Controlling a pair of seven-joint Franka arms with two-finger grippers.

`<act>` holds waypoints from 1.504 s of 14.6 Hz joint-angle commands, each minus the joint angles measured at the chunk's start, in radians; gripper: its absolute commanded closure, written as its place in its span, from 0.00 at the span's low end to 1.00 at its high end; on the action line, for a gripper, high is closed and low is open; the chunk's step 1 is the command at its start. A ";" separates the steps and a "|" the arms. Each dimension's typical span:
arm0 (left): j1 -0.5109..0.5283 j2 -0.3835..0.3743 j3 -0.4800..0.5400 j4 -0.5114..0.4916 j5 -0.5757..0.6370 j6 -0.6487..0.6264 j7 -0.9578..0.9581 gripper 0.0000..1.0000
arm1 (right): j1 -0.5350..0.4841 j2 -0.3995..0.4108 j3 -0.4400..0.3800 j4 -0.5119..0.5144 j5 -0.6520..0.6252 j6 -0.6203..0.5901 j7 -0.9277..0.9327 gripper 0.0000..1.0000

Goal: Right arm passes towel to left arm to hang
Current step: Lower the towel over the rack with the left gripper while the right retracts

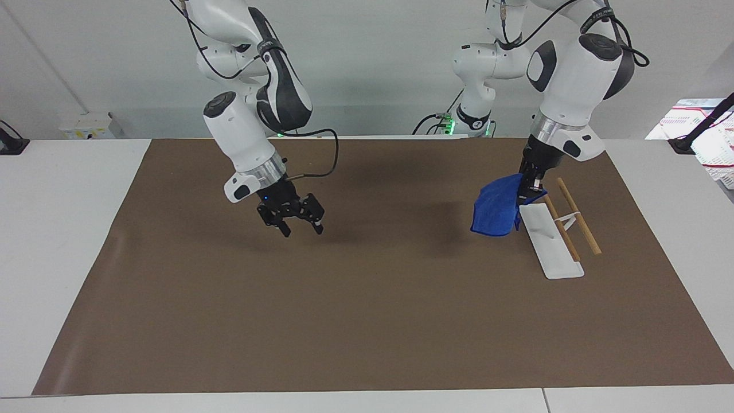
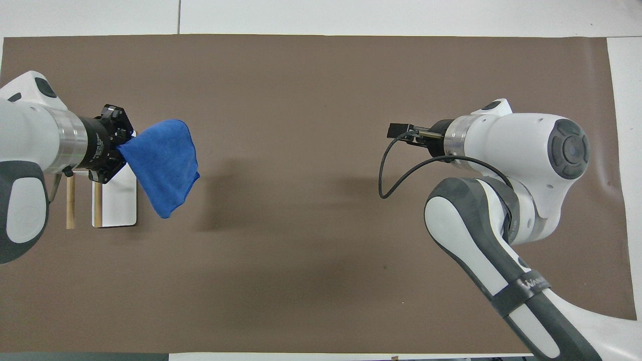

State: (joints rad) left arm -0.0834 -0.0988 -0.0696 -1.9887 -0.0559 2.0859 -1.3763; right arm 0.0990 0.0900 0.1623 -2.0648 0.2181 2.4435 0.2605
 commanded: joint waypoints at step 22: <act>0.439 -0.015 -0.002 -0.246 0.004 0.281 -0.026 1.00 | -0.124 -0.090 -0.164 0.489 -0.256 -0.909 -0.132 0.00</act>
State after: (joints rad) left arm 0.3476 -0.0980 -0.0618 -2.1866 -0.0520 2.3197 -1.3759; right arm -0.0388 -0.0153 0.0140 -1.6022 -0.0075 1.5584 0.1595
